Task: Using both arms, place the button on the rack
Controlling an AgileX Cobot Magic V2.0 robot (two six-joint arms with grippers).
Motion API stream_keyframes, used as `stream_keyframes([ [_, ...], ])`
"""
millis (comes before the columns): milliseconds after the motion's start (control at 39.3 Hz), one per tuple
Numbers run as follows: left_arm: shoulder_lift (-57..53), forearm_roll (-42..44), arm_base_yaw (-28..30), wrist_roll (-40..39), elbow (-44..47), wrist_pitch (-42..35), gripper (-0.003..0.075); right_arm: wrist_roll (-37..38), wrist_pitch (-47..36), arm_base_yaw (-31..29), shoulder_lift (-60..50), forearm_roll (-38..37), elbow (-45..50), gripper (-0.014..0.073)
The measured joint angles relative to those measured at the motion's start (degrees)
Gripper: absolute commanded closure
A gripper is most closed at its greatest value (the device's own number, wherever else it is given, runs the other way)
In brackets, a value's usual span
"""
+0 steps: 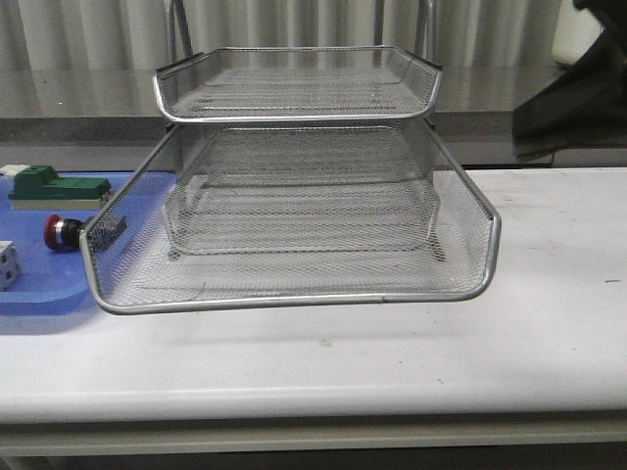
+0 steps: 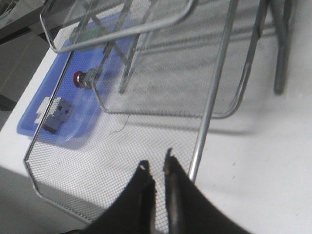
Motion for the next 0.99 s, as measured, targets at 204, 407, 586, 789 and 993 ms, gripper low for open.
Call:
stream_keyframes([
  [204, 0.00, 0.00, 0.00, 0.00, 0.00, 0.00, 0.0198, 17.03, 0.57, 0.00, -4.56, -26.04, -7.50, 0.0704],
  [407, 0.00, 0.00, 0.00, 0.00, 0.00, 0.00, 0.0198, 41.35, 2.97, 0.11, -6.97, -58.86, -10.90, 0.0704],
  [586, 0.00, 0.00, 0.00, 0.00, 0.00, 0.00, 0.0207, 59.99, 4.13, 0.11, -12.84, -81.09, -9.83, 0.0704],
  [789, 0.00, 0.00, 0.00, 0.00, 0.00, 0.00, 0.0233, 66.24, -0.40, 0.56, -26.15, -88.89, -1.81, 0.0704],
  [993, 0.00, 0.00, 0.00, 0.00, 0.00, 0.00, 0.0249, 66.59, -3.03, 2.14, -40.39, -89.37, 8.47, 0.0704],
])
